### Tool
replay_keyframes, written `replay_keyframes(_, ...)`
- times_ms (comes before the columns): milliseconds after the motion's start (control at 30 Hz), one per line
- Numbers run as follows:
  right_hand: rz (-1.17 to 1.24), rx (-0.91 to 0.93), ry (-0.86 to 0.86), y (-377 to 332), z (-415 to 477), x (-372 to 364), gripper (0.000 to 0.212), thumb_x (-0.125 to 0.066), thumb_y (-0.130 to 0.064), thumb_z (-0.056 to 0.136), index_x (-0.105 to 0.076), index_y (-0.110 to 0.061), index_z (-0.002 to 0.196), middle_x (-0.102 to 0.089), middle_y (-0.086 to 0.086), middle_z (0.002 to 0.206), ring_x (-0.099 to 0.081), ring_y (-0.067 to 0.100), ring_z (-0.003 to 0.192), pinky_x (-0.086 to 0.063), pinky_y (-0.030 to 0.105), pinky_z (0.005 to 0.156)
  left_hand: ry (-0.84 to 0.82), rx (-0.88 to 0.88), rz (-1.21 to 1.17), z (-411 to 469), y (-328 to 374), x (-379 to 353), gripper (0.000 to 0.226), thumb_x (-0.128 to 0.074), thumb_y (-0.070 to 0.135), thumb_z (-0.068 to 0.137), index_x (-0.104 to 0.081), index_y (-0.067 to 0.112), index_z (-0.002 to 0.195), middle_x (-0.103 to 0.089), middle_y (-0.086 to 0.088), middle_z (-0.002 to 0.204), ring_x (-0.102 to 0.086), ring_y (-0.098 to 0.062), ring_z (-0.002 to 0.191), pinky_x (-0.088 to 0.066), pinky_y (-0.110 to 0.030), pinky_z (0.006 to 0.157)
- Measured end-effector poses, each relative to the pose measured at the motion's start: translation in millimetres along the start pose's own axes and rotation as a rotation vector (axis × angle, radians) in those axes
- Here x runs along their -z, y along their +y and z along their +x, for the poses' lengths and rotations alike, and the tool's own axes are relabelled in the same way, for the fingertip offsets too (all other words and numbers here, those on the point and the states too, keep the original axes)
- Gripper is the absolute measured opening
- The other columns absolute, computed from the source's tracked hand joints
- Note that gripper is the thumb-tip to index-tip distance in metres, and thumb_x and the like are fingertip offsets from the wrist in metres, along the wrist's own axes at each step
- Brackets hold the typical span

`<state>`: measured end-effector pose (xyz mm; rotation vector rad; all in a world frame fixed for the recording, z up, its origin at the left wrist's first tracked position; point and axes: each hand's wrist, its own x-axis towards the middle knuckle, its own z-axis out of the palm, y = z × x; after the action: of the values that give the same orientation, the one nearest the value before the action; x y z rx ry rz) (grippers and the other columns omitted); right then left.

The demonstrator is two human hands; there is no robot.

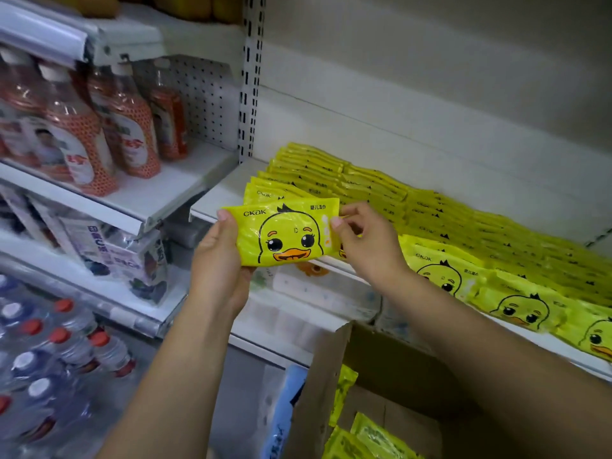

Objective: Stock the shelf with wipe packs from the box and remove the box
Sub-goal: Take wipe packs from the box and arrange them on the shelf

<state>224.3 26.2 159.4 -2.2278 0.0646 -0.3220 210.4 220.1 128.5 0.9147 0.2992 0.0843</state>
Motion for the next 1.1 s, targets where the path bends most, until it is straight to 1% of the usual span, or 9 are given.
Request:
replay_keyframes(100,-0.192,0.271,-0.125,-28.1,23.5,-13.6,0.050,-0.072,-0.039,0.090,-0.056,-0.021,0.134,-0.059,-0.004,0.132,-0.054,0.013,0.118,-0.042,0.028,0.099,-0.004,-0.107,0.119,9.0,9.0,13.7,0.037,-0.045,0.040,0.107,-0.075,0.018,0.101,-0.078,-0.008,0.104,-0.075,-0.027,0.095,-0.057,-0.051,0.091)
replay_keyframes(167,-0.333,0.421,-0.310,-50.4,38.6,-22.5,0.060,-0.076,-0.047,0.084,-0.056,-0.027,0.137,-0.056,-0.010,0.134,-0.043,0.012,0.130,-0.033,0.029,0.109,-0.008,-0.172,0.173,16.8,14.3,20.6,0.038,-0.048,0.040,0.106,-0.079,0.023,0.094,-0.078,-0.012,0.103,-0.073,-0.036,0.102,-0.055,-0.058,0.095)
replay_keyframes(233,-0.419,0.432,-0.509,-69.8,53.7,-31.9,0.058,-0.079,-0.048,0.080,-0.061,-0.030,0.132,-0.061,-0.013,0.123,-0.050,0.006,0.123,-0.038,0.028,0.106,-0.007,-0.217,0.194,26.6,21.5,26.8,0.036,-0.050,0.042,0.105,-0.079,0.026,0.089,-0.078,-0.014,0.102,-0.072,-0.039,0.100,-0.056,-0.060,0.092)
replay_keyframes(367,-0.371,0.401,-0.753,-95.8,93.4,-52.2,0.025,-0.084,-0.032,0.080,-0.070,-0.023,0.099,-0.070,-0.004,0.088,-0.061,0.005,0.076,-0.048,0.026,0.073,0.031,-0.307,0.155,55.1,36.9,33.1,0.032,-0.051,0.040,0.105,-0.078,0.026,0.093,-0.078,-0.008,0.100,-0.072,-0.024,0.088,-0.058,-0.052,0.087)
replay_keyframes(500,-0.288,0.389,-0.635,-109.7,146.2,-78.2,0.026,-0.084,-0.026,0.081,-0.068,-0.008,0.092,-0.069,0.006,0.083,-0.058,0.008,0.071,-0.048,0.026,0.066,0.193,-0.334,0.152,89.3,38.6,47.0,0.025,-0.053,0.055,0.099,-0.067,0.038,0.111,-0.074,0.001,0.114,-0.068,-0.016,0.105,-0.055,-0.047,0.096)
replay_keyframes(633,-0.208,0.284,-0.385,-106.5,213.0,-115.5,0.042,-0.085,-0.029,0.080,-0.066,0.002,0.101,-0.073,0.018,0.098,-0.072,0.018,0.074,-0.057,0.031,0.067,0.223,-0.269,0.631,109.3,16.2,52.1,0.035,-0.045,0.043,0.106,-0.064,0.022,0.126,-0.066,0.000,0.119,-0.057,-0.017,0.107,-0.036,-0.024,0.083)
replay_keyframes(733,-0.257,0.272,-0.293,-90.5,258.6,-146.7,0.048,-0.086,-0.035,0.075,-0.064,0.005,0.092,-0.072,0.023,0.096,-0.068,0.023,0.079,-0.056,0.045,0.075,0.165,-0.258,0.831,127.1,2.9,51.5,0.039,-0.047,0.040,0.106,-0.064,0.017,0.132,-0.065,-0.003,0.128,-0.059,-0.021,0.108,-0.040,-0.027,0.084)
replay_keyframes(1000,-0.600,0.367,-0.249,-54.3,339.4,-200.5,0.037,-0.082,-0.036,0.080,-0.052,-0.016,0.070,-0.055,0.007,0.082,-0.052,0.021,0.082,-0.027,0.028,0.064,0.132,-0.267,1.138,168.0,-17.9,58.7,0.042,-0.049,0.039,0.104,-0.062,0.012,0.134,-0.051,-0.006,0.150,-0.029,-0.023,0.148,-0.031,-0.042,0.118)
replay_keyframes(1100,-0.787,0.348,-0.335,-40.6,353.0,-205.6,0.033,-0.082,-0.036,0.081,-0.063,-0.012,0.091,-0.063,0.011,0.100,-0.059,0.028,0.101,-0.037,0.030,0.072,0.119,-0.253,1.214,175.5,-15.2,55.1,0.045,-0.046,0.041,0.105,-0.057,0.014,0.140,-0.045,-0.001,0.155,-0.025,-0.020,0.149,-0.029,-0.040,0.119)
